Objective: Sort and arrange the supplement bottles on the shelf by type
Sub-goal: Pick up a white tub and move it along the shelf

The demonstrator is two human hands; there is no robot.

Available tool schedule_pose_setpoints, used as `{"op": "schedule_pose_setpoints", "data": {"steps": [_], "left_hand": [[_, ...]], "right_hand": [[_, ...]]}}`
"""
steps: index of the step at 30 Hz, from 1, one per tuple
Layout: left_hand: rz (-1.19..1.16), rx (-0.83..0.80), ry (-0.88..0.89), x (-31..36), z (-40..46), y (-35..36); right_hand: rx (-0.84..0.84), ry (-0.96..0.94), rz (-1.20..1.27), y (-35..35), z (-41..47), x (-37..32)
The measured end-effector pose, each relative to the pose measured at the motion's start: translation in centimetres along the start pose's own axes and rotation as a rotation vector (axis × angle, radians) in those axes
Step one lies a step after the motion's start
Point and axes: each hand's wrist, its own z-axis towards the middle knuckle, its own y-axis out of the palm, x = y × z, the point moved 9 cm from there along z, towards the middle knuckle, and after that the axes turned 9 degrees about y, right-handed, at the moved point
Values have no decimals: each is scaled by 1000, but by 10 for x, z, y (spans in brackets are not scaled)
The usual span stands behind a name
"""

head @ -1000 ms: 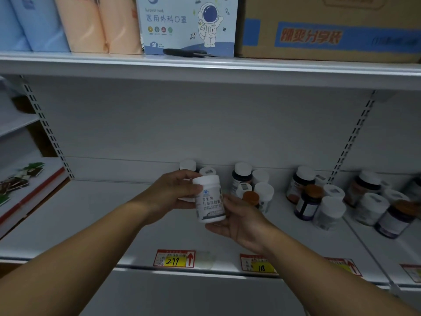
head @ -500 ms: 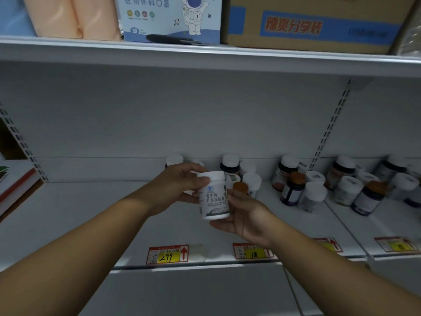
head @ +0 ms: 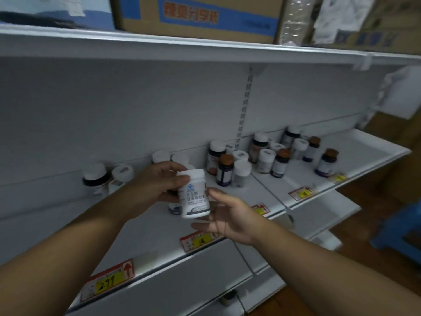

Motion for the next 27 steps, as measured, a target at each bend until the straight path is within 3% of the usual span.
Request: {"op": "schedule_pose_setpoints", "data": {"steps": [12, 21, 27], "left_hand": [[64, -21, -36, -5, 45, 83], [169, 150, -30, 6, 90, 174], [252, 278, -34, 12, 96, 195]], "right_hand": [[228, -158, -261, -89, -52, -44], [204, -183, -421, -174, -99, -105], [120, -151, -456, -195, -102, -122]]}}
